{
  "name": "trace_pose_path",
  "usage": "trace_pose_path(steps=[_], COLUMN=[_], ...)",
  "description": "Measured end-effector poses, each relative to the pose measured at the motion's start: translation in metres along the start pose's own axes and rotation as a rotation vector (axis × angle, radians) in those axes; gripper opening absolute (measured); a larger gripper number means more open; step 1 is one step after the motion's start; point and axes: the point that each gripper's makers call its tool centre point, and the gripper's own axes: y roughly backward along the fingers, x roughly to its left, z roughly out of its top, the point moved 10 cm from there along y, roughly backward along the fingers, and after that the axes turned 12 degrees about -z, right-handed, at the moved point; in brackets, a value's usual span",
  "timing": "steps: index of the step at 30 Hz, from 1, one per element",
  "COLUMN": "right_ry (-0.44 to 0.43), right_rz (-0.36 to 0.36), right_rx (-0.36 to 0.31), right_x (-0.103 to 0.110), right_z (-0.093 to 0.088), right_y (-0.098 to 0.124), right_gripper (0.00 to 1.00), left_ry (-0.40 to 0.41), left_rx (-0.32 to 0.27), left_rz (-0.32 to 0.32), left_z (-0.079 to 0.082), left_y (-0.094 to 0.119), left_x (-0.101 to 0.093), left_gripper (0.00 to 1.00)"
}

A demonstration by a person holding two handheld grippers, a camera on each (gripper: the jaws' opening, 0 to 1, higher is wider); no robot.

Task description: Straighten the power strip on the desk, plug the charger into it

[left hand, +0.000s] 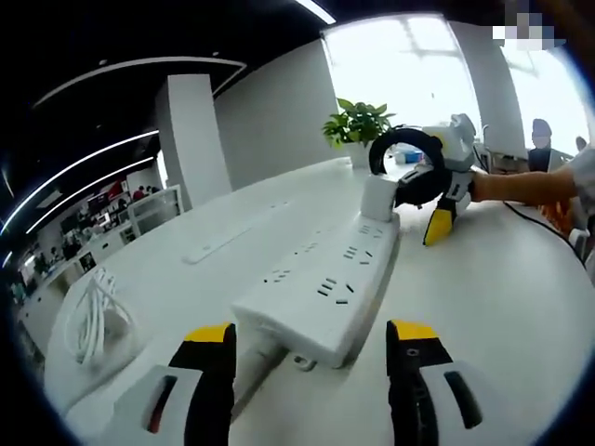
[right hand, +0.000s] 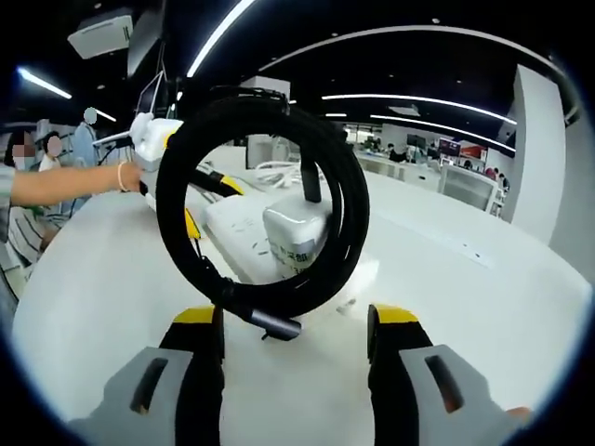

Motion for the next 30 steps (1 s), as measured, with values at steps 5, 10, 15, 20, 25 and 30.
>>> trace_pose_path(steps=[5, 10, 15, 20, 25, 30], right_ry=[-0.029, -0.085, -0.134, -0.160, -0.078, -0.039], right_rz=[0.012, 0.033, 0.037, 0.035, -0.029, -0.051], right_rx=[-0.010, -0.014, -0.026, -0.043, 0.004, 0.010], right_x=[-0.001, 0.002, 0.001, -0.001, -0.003, 0.002], right_z=[0.003, 0.001, -0.001, 0.002, 0.002, 0.002], right_y=[0.000, 0.001, 0.008, 0.019, 0.031, 0.043], right_gripper=[0.83, 1.00, 1.00, 1.00, 1.00, 1.00], left_ry=[0.007, 0.019, 0.063, 0.108, 0.180, 0.179], left_rx=[-0.011, -0.045, -0.120, -0.184, -0.238, -0.295], left_rz=[-0.006, -0.006, -0.005, 0.012, 0.011, 0.030], left_z=[0.001, 0.005, 0.013, 0.020, 0.024, 0.027], left_y=[-0.002, 0.000, 0.011, 0.025, 0.036, 0.046], left_x=[-0.002, -0.007, -0.012, -0.018, -0.025, -0.036], left_gripper=[0.89, 0.99, 0.99, 0.99, 0.99, 0.99])
